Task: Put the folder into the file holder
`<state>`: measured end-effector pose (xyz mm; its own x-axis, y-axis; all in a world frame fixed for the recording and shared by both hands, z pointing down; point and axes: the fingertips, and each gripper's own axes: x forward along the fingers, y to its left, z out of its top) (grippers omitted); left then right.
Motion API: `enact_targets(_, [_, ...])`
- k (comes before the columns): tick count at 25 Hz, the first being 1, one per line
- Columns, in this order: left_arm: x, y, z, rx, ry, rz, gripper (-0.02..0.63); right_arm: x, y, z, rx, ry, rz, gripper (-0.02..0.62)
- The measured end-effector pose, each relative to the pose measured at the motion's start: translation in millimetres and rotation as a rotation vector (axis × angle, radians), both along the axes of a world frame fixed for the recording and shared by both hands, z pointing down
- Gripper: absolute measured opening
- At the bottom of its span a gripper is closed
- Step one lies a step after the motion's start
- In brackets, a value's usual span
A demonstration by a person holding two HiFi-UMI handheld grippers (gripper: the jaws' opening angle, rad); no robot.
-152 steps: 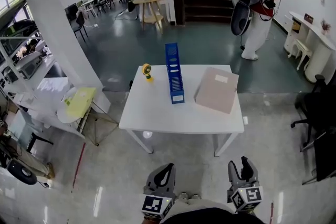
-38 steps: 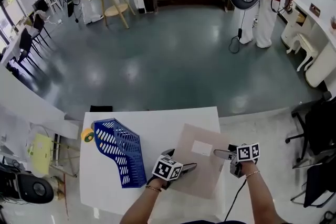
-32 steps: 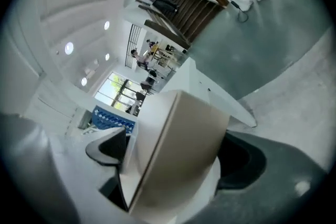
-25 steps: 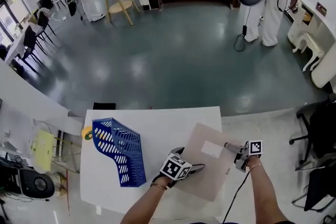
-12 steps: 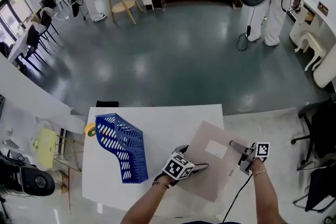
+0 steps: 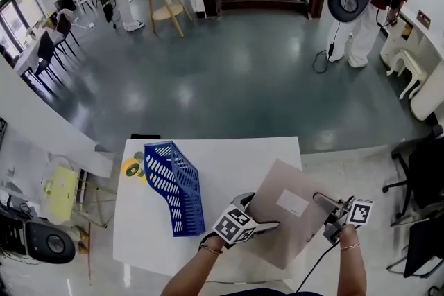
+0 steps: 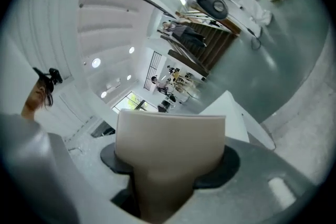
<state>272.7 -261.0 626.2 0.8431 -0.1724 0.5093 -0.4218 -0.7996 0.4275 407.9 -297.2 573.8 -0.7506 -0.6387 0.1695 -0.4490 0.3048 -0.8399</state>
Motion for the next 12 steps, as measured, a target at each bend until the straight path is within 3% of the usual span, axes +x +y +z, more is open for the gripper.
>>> enact_targets(6, [-43,31,-50,0.110,0.027,0.067,0.549,-65,47,-105,0.287,0.294,-0.001,0.275])
enact_targets(12, [-115,56,-95,0.259,0.075,0.043,0.549,-136,88,-161,0.408,0.429,0.051,0.275])
